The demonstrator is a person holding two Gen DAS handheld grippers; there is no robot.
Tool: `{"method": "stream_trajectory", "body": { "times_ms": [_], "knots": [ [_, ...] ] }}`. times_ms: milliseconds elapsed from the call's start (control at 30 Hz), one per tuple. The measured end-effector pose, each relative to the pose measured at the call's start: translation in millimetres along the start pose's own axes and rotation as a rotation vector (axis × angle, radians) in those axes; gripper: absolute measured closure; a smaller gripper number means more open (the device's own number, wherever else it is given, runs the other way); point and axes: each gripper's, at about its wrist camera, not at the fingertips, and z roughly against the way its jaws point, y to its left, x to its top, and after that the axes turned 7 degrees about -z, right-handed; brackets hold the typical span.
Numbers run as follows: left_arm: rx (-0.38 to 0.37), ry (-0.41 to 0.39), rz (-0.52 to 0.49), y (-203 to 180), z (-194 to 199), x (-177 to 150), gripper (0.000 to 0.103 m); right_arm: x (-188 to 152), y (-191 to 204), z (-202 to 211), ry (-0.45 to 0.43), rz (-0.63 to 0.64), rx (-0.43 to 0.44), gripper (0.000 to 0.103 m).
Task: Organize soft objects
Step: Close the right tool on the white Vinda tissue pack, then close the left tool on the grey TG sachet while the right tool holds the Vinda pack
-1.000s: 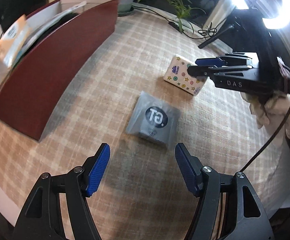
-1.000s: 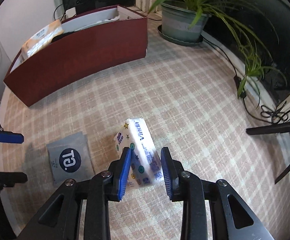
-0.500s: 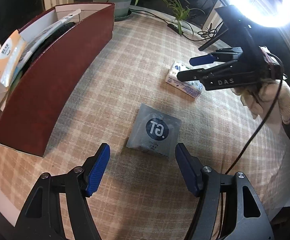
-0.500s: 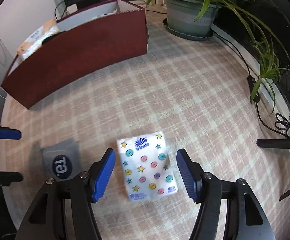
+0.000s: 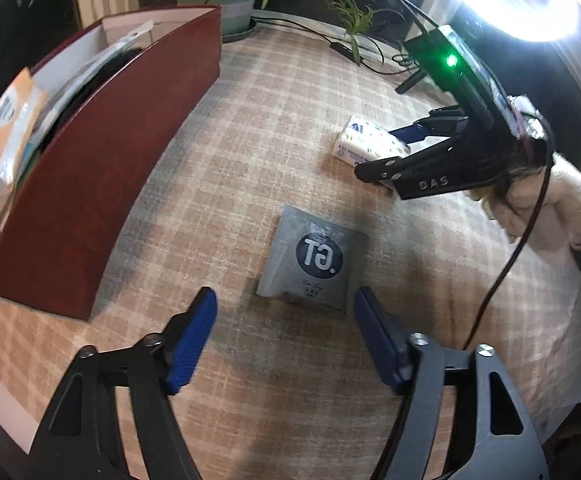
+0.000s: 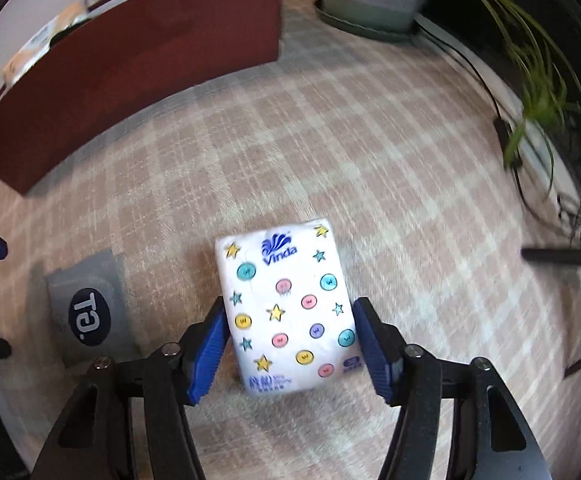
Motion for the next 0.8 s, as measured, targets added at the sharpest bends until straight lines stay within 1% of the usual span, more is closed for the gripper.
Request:
{"method": "stream_trajectory", "body": {
  "times_ms": [33, 100, 233, 367, 400, 500, 533, 700, 800],
  "knots": [
    [0.006, 0.002, -0.014, -2, -2, 0, 0.030, -2, -2, 1, 0.001, -0.018, 0.007, 0.052],
    [-0.009, 0.018, -0.036, -2, -8, 1, 0.030, -7, -7, 3, 0.001, -0.055, 0.014, 0.054],
    [-0.016, 0.033, -0.046, 0, -17, 6, 0.030, -21, -12, 7, 0.000, -0.108, 0.034, 0.054],
    [-0.026, 0.029, -0.064, -2, -18, 10, 0.030, -31, -14, 13, 0.013, -0.145, 0.055, 0.054],
    [-0.031, 0.029, -0.076, -4, -20, 11, 0.030, -37, -15, 15, 0.023, -0.162, 0.066, 0.054],
    [-0.031, 0.037, -0.116, -9, -25, 13, 0.030, -59, -15, 25, 0.039, -0.188, 0.049, 0.054],
    [-0.030, 0.042, -0.132, -12, -27, 14, 0.030, -66, -17, 28, 0.057, -0.191, 0.056, 0.054],
    [-0.025, 0.055, -0.241, -25, -36, 20, 0.030, -103, -17, 44, 0.069, -0.259, 0.049, 0.054],
    [-0.028, 0.080, -0.271, -26, -44, 25, 0.030, -123, -12, 52, 0.069, -0.285, 0.042, 0.053]
  ]
}}
